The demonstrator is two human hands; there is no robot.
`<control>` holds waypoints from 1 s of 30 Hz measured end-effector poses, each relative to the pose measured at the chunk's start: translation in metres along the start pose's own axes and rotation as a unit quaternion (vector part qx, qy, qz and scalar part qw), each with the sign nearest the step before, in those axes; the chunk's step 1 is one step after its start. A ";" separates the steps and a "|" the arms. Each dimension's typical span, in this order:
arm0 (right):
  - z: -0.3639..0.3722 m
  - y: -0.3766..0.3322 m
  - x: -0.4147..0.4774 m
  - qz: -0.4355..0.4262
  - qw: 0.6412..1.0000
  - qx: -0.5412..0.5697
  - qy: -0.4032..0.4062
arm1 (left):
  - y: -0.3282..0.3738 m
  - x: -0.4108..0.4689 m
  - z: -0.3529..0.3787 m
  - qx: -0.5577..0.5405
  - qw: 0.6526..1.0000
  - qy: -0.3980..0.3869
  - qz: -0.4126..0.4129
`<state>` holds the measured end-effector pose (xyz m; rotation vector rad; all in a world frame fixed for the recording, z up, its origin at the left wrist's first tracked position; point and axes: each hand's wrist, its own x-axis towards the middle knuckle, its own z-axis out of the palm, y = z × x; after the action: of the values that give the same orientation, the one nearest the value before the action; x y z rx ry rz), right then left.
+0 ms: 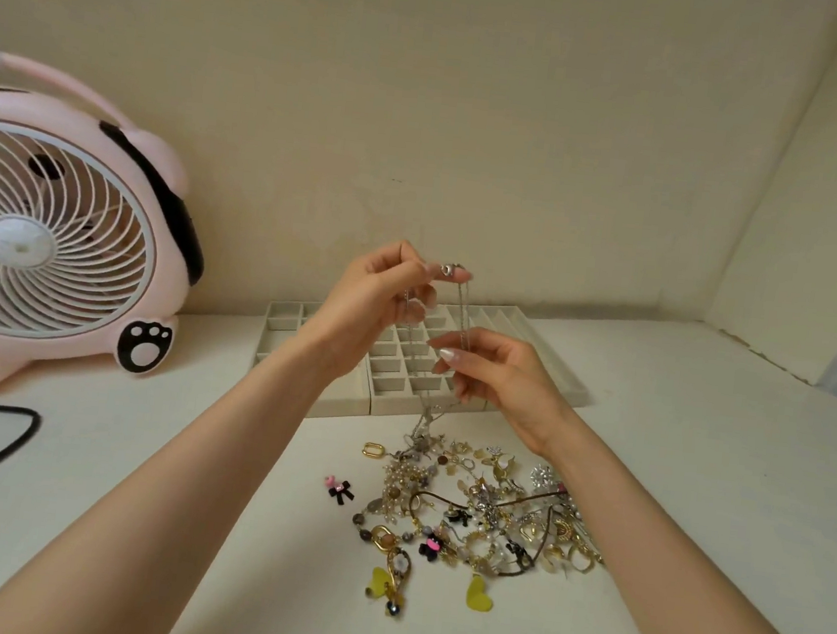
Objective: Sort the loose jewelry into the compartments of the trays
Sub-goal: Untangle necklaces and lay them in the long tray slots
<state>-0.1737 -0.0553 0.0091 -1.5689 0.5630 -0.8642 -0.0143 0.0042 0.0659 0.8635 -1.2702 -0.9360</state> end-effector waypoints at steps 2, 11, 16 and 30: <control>0.000 0.001 0.000 0.005 1.000 0.008 0.014 | 0.004 0.003 0.000 -0.018 1.000 0.012 0.015; -0.006 0.008 0.001 0.005 0.996 -0.062 0.071 | 0.008 0.007 -0.008 -0.076 0.993 0.083 0.044; -0.011 0.010 0.003 0.015 0.991 -0.067 0.115 | 0.009 0.005 -0.015 -0.057 0.992 0.103 0.039; -0.008 0.006 -0.001 0.054 0.993 -0.060 0.089 | -0.018 -0.017 -0.034 0.020 0.992 0.125 -0.011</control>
<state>-0.1802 -0.0605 0.0036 -1.5625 0.8340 -0.9073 0.0166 0.0130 0.0391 0.9954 -1.0674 -0.7936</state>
